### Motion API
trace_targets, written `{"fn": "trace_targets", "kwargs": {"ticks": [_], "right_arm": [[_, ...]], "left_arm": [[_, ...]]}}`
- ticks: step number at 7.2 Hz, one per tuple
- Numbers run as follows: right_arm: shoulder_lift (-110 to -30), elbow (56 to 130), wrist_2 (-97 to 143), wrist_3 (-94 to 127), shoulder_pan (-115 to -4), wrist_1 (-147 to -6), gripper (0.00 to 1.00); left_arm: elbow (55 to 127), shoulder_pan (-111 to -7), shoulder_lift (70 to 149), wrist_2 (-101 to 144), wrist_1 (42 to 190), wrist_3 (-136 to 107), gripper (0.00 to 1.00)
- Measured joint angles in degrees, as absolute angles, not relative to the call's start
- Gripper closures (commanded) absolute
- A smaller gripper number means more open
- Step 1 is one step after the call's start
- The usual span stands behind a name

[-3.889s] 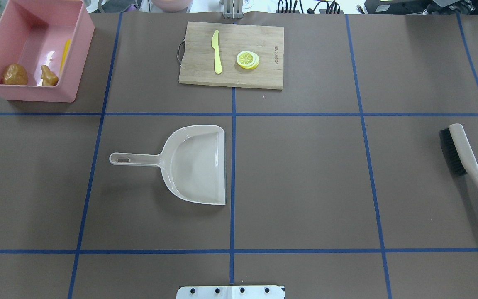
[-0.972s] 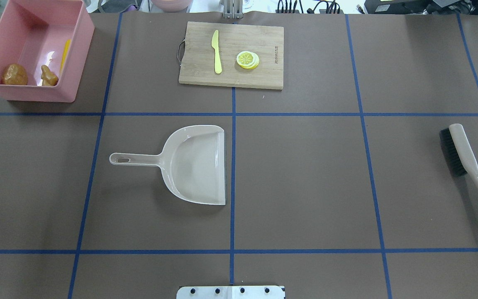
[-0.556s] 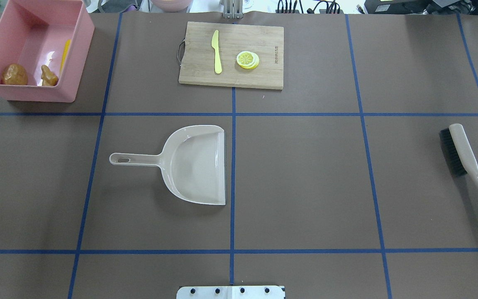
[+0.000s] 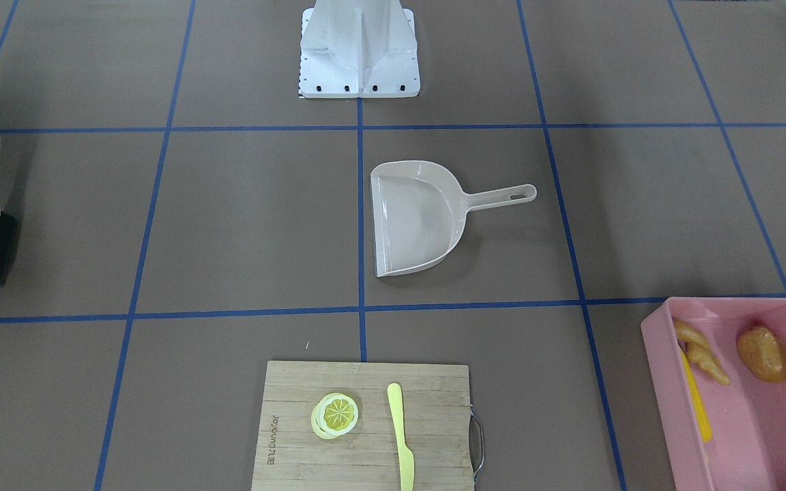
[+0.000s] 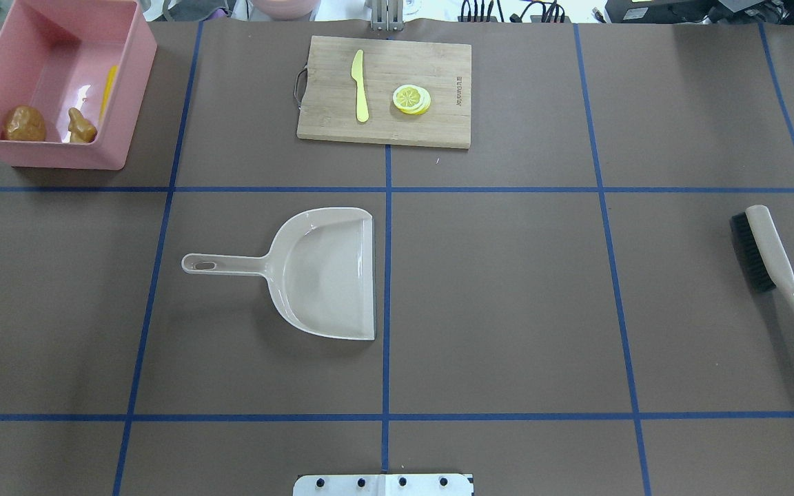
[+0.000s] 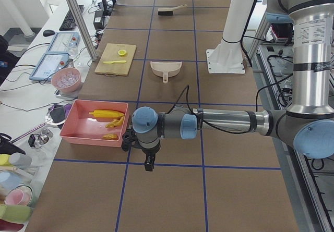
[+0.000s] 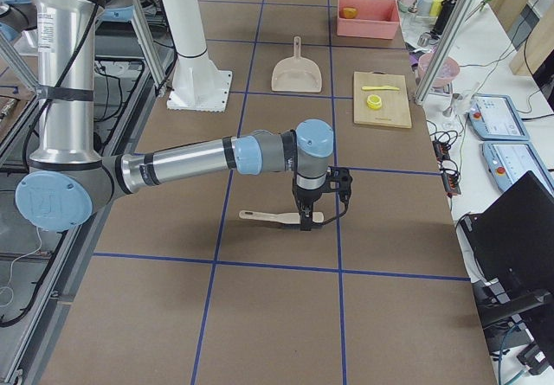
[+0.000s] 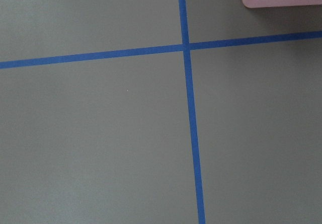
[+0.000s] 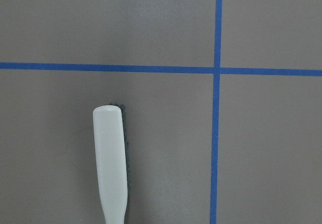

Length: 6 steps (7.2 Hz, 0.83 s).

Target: Sweep and dump trash into bin

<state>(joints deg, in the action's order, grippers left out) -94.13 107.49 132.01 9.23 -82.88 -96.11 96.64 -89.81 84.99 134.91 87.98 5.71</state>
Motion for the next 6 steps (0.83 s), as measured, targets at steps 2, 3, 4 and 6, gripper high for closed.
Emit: {"fn": "trace_targets", "kwargs": {"ticks": [2, 3, 4, 6], "right_arm": [[-93.96, 107.73, 132.35, 9.23, -82.88, -96.07, 0.00], [-93.93, 107.90, 132.50, 9.21, -82.88, -96.09, 0.00], [-93.92, 107.97, 132.53, 9.17, -82.88, -96.10, 0.00], [-93.91, 108.01, 132.54, 9.15, -82.88, -96.07, 0.00]], "left_arm": [[96.68, -89.82, 84.93, 134.91, 87.98, 5.68, 0.01], [96.68, -89.86, 84.84, 134.91, 87.98, 5.69, 0.01], [96.76, -89.88, 84.60, 134.91, 87.98, 5.70, 0.01], [97.15, -89.91, 84.18, 134.89, 87.98, 5.71, 0.01]]}}
